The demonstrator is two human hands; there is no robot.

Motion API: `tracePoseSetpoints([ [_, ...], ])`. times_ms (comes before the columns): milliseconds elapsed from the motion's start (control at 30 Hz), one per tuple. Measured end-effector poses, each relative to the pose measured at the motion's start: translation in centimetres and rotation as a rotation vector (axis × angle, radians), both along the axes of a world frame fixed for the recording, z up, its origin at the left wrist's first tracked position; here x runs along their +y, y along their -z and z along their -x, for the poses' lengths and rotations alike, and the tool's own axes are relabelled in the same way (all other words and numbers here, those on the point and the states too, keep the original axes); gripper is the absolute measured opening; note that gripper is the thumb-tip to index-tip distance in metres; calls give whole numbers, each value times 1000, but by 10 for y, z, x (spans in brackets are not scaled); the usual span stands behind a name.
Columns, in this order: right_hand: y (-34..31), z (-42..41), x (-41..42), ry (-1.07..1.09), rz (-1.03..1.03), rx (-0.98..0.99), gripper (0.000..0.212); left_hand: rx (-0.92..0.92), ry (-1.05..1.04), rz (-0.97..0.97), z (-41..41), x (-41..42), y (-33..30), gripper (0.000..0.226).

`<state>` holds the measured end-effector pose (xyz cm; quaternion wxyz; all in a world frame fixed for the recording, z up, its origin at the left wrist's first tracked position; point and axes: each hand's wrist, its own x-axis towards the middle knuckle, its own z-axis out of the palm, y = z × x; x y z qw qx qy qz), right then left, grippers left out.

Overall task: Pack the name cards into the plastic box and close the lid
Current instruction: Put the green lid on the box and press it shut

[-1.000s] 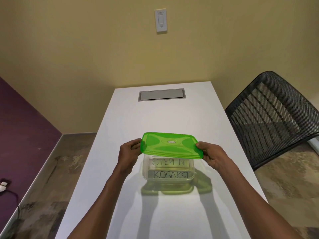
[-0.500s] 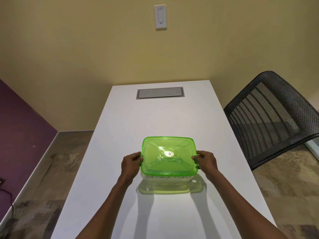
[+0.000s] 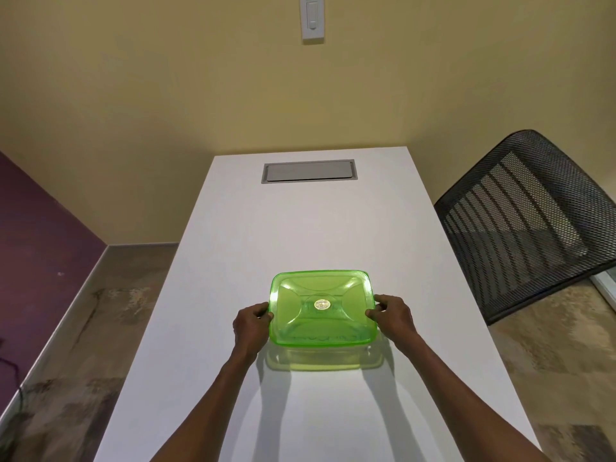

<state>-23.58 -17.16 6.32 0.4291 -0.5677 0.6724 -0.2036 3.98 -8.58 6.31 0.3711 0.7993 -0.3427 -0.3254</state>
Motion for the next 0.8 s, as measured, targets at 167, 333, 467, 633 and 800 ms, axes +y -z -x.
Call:
tracePoseSetpoints([
  [167, 5, 0, 0, -20, -7, 42, 34, -34, -20, -2, 3, -4, 7, 21],
  [333, 10, 1, -2, -15, -21, 65, 36, -68, -25, -15, 5, -12, 11, 25],
  [467, 13, -1, -5, -22, -37, 60, 38, -86, -42, -31, 5, -14, 13, 26],
  [633, 19, -2, -7, -17, -36, 60, 46, -74, -41, -41, 5, -14, 16, 26],
  [800, 25, -3, -8, 4, -78, 23, 51, -36, -88, -36, 9, -11, 17, 29],
])
